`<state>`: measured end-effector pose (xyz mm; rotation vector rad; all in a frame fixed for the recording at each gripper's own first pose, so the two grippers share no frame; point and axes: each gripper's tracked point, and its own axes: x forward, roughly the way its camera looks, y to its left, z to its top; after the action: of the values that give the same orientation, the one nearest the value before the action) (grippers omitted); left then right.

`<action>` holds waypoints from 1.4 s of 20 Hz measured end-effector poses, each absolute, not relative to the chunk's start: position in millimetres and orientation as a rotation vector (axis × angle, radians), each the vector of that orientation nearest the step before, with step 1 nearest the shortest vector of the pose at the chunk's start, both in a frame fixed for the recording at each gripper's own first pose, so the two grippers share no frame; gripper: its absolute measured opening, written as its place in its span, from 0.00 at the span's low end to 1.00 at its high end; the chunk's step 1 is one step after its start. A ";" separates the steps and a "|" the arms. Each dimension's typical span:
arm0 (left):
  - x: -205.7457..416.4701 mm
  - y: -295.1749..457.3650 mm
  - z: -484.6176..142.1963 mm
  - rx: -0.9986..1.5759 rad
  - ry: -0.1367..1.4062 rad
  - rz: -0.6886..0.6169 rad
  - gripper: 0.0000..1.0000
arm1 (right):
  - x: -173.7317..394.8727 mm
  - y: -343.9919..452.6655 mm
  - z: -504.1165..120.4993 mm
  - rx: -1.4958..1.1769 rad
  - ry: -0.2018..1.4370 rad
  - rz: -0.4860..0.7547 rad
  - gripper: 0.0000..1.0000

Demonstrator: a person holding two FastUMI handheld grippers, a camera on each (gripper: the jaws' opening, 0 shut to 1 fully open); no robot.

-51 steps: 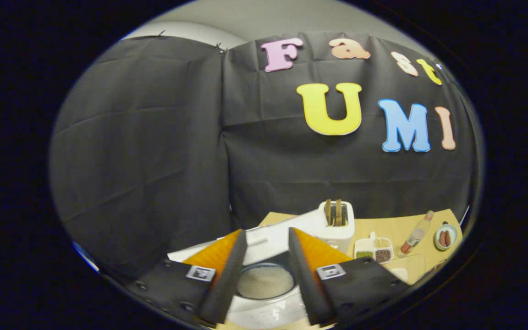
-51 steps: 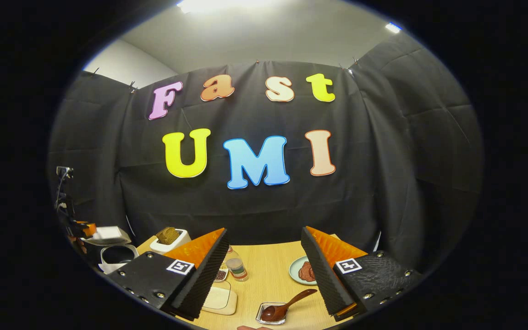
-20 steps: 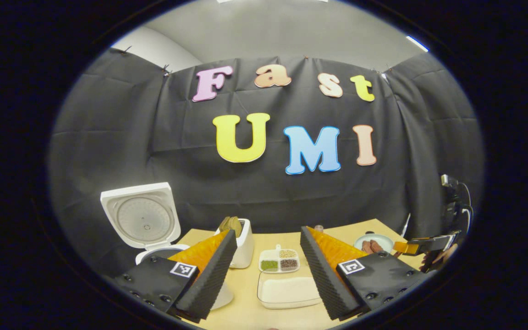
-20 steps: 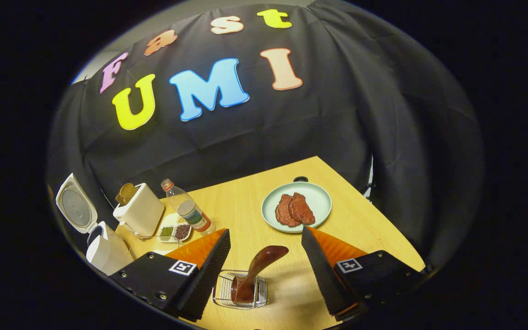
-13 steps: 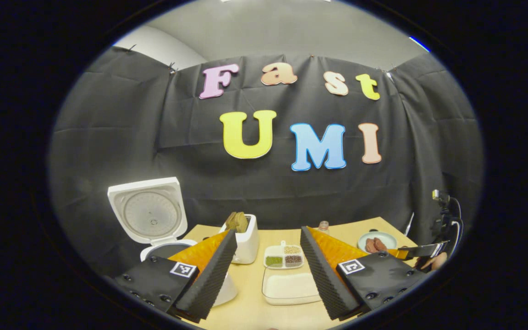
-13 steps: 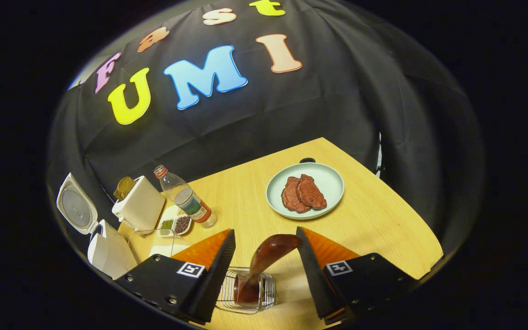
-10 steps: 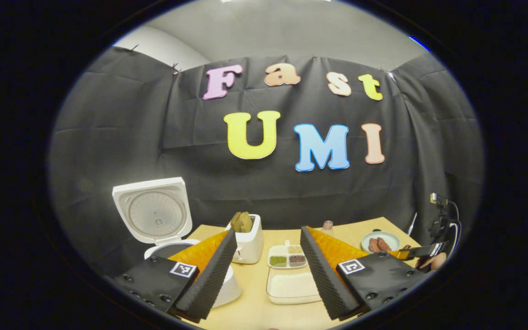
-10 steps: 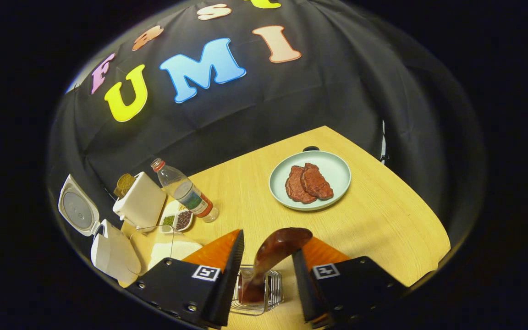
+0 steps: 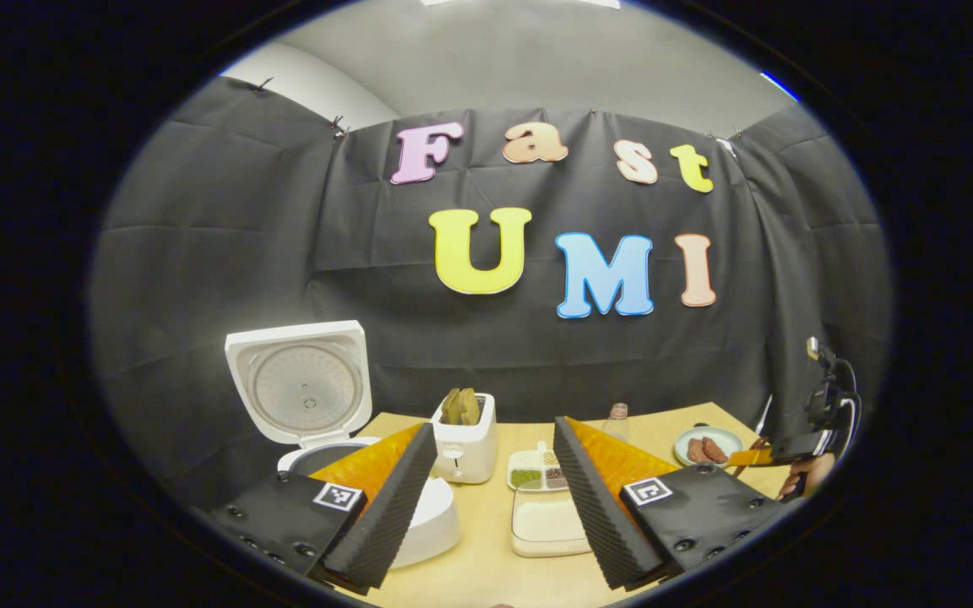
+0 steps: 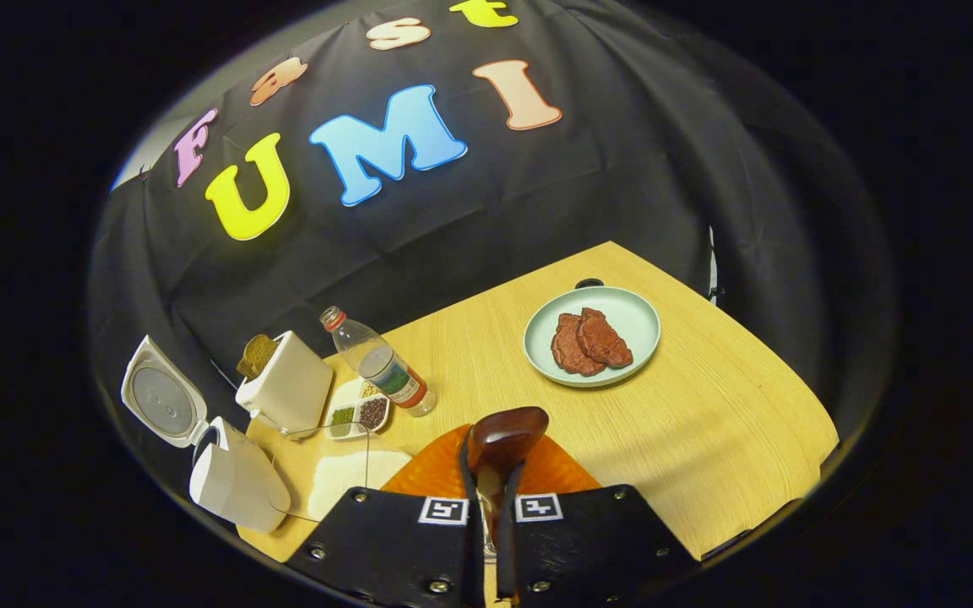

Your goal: Close the left gripper, press the button to open the rice cooker; take a wooden spoon from the chopstick holder with the right hand, scoop a spoonful of rice and pour it into the rice cooker, then put the wooden spoon back into the chopstick holder.

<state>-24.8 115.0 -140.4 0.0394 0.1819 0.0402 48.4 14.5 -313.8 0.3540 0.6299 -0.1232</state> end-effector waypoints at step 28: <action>-66.8 218.6 -173.7 0.097 0.209 0.077 0.97 | 110.2 268.4 -366.7 0.164 0.728 0.204 0.06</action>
<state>-66.8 218.6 -173.7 0.0975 0.2093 0.0772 110.2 268.4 -366.7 0.1637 0.7278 0.2040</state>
